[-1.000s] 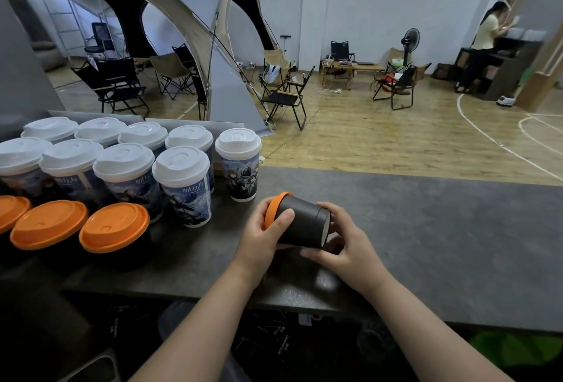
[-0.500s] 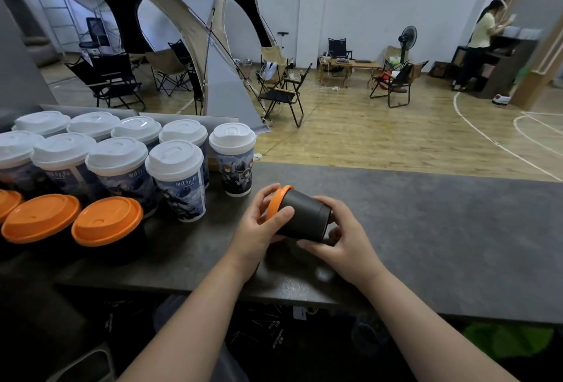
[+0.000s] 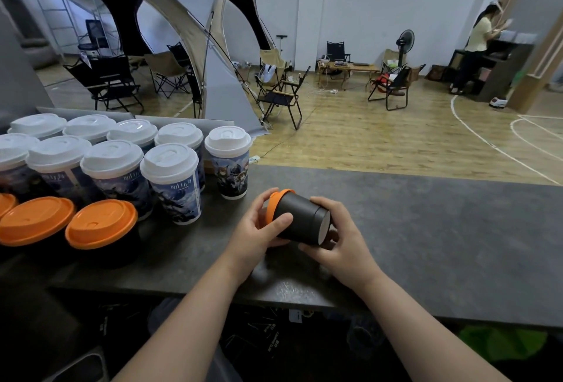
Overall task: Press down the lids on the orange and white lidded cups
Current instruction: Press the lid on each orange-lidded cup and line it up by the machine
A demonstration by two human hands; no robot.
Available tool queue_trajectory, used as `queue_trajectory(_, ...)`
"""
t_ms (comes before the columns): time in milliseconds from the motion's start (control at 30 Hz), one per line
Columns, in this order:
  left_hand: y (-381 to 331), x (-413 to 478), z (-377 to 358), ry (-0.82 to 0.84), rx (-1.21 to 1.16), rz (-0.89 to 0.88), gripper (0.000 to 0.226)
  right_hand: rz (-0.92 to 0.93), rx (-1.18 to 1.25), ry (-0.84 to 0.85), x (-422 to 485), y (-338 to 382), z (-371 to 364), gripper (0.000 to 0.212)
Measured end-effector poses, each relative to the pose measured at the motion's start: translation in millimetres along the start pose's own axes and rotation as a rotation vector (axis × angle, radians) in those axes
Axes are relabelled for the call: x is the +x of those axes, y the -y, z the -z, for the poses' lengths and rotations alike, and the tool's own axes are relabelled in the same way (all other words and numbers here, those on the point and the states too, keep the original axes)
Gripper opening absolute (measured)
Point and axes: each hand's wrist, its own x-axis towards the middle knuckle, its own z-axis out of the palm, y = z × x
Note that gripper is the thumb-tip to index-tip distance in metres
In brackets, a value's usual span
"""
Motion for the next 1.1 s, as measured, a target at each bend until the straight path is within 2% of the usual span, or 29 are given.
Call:
queue_trajectory(133, 1.7, -1.4, -0.7, -0.011, -0.003, -0.037, 0.066, -0.082, 0.051, 0.022, 2.7, 3.8, 0.2, 0.074)
queue_trajectory(233, 0.7, 0.1, -1.9, -0.024, -0.032, -0.007, 0.07, -0.051, 0.042, 0.041, 0.2, 3.3, -0.1, 0.072)
queue_trajectory(400, 3.9, 3.9, 2.8, -0.035, -0.071, 0.03, 0.051, -0.072, 0.19, 0.002, 0.0, 0.8, -2.9, 0.079)
queue_trajectory(533, 5.5, 8.5, -2.3, -0.018, 0.123, 0.068, 0.038, -0.005, 0.208, -0.149, 1.4, 3.7, -3.0, 0.074)
queue_trajectory(633, 9.7, 11.4, -9.3, -0.008, 0.318, 0.068, 0.047, 0.044, 0.151, -0.185, 1.2, 2.7, -0.5, 0.078)
queue_trajectory(767, 17.4, 13.5, -11.5, -0.023, 0.369, 0.001, 0.054, 0.011, 0.136, -0.231, 0.8, 1.5, 1.5, 0.082)
queue_trajectory(833, 17.6, 11.9, -12.2, -0.036, 0.313, -0.027, 0.048, -0.012, 0.169, -0.236, 0.0, 3.1, 1.8, 0.075)
queue_trajectory(933, 14.6, 8.8, -11.0, -0.076, 0.183, -0.067, 0.042, 0.011, 0.234, -0.21, -3.2, 6.9, 1.4, 0.05)
queue_trajectory(1100, 11.0, 4.8, -7.2, -0.108, 0.026, -0.11, 0.072, -0.096, 0.379, -0.198, -1.9, 5.0, 5.3, 0.024)
